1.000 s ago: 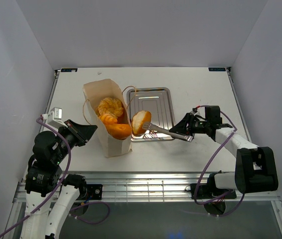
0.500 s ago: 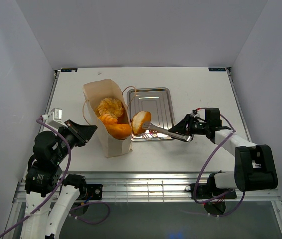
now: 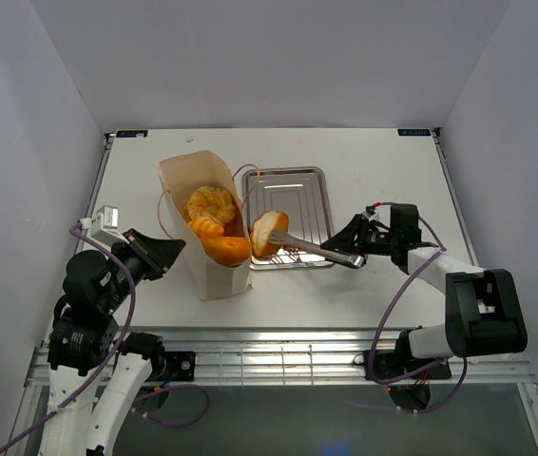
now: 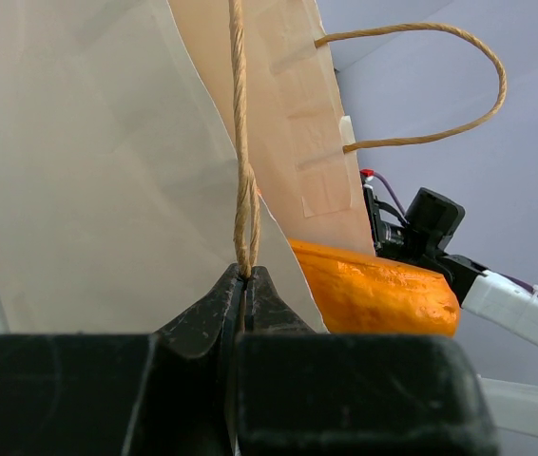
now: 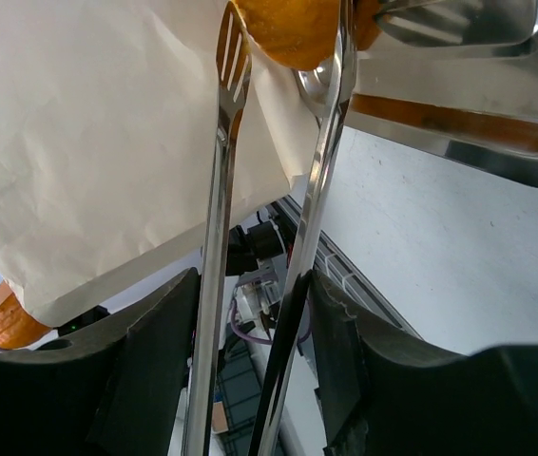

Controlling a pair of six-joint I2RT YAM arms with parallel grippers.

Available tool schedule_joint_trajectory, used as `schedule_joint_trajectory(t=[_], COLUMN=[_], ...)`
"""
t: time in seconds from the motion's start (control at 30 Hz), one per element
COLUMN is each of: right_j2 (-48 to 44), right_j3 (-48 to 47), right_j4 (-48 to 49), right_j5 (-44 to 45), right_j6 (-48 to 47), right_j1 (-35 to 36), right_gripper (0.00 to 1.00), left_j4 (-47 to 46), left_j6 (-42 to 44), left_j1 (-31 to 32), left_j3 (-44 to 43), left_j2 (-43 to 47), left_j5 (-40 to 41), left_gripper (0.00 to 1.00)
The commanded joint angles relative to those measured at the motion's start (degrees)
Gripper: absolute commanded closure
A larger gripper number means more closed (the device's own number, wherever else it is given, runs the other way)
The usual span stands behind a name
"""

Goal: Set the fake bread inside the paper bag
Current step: Pick up the fake bread from the plate.

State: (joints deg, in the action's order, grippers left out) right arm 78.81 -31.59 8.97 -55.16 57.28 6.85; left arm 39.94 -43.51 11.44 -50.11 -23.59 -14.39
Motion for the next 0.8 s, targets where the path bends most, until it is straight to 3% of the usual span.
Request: schedule_joint_trajectory(t=[0.0,0.77], right_j2=[0.6,3.4], right_j3=[1.3,7.6], right_j4=[4.4,22.5], right_j5=[-2.1,-3.3], right_j6=[1.3,12.2], right_j1=[-0.1,-0.1], right_gripper=[0.44,0.44], left_j4=[0.4,0.9], left_j6=[0.3,0.6], left_j1=[0.2,0.2], left_j3=[-0.5,-1.2], left_j2=[-0.1,-0.1], left_j5=[-0.4,-0.1], left_gripper=[1.0,1.0])
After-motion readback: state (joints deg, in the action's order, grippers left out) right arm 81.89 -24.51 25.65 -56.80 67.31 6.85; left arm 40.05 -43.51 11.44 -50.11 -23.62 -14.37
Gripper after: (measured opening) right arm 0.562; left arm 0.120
